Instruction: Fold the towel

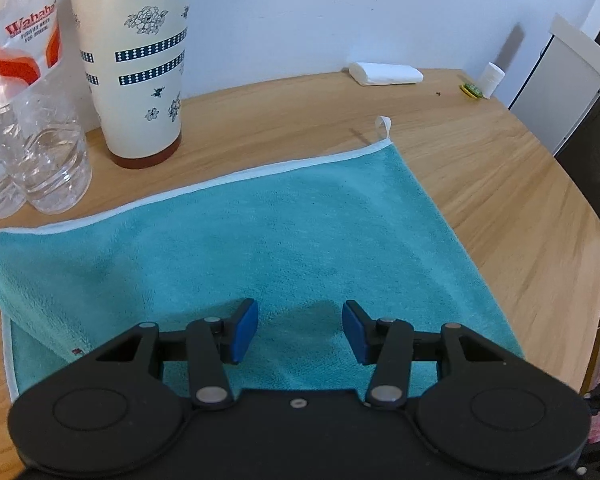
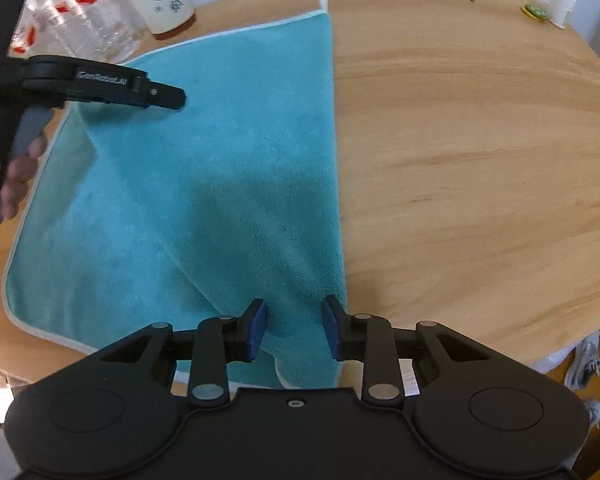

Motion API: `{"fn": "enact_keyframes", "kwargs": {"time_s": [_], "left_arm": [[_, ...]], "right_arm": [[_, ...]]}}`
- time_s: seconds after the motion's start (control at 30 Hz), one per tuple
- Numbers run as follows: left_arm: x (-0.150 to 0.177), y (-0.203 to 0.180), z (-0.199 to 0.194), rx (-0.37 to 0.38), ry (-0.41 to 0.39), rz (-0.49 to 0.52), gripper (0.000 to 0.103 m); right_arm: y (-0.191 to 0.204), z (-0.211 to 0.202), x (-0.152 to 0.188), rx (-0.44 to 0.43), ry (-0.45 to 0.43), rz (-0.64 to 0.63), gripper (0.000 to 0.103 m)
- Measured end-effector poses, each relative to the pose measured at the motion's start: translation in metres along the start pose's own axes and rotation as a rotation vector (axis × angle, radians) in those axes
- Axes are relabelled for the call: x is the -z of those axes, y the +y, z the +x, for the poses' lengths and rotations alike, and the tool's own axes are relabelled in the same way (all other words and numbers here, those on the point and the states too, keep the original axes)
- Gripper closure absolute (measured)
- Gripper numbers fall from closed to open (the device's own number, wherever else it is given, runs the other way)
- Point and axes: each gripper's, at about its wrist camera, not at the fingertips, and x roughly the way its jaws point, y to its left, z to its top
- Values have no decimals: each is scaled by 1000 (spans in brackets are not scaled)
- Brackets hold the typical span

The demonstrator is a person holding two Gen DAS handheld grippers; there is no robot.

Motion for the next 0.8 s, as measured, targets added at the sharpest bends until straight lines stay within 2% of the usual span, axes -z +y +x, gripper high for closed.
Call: {"fn": "enact_keyframes", "kwargs": {"time_s": [0.2, 0.37, 0.4, 0.47, 0.6, 0.73, 0.8], "left_arm": [[-3, 2, 0, -2, 16, -33, 55], [-11, 4, -3, -17, 36, -98, 54], [-11, 4, -4, -27, 31, -94, 49], [-11, 3, -2, -55, 27, -77, 45], [-11, 10, 3, -82, 13, -72, 45], [-14, 16, 5, -92, -8, -73, 45], [-16, 19, 5, -93, -12, -81, 45]], "right_arm": [[-13, -4, -4, 20, 79, -1, 64], [-14, -21, -27, -31, 28, -30, 64], [-13, -19, -33, -49, 24, -17, 64], [-9, -13, -40, -86, 34, 0, 64], [6, 3, -33, -69, 72, -63, 65], [-5, 7, -20, -101, 70, -27, 70], [-7, 6, -18, -88, 83, -37, 79]]}}
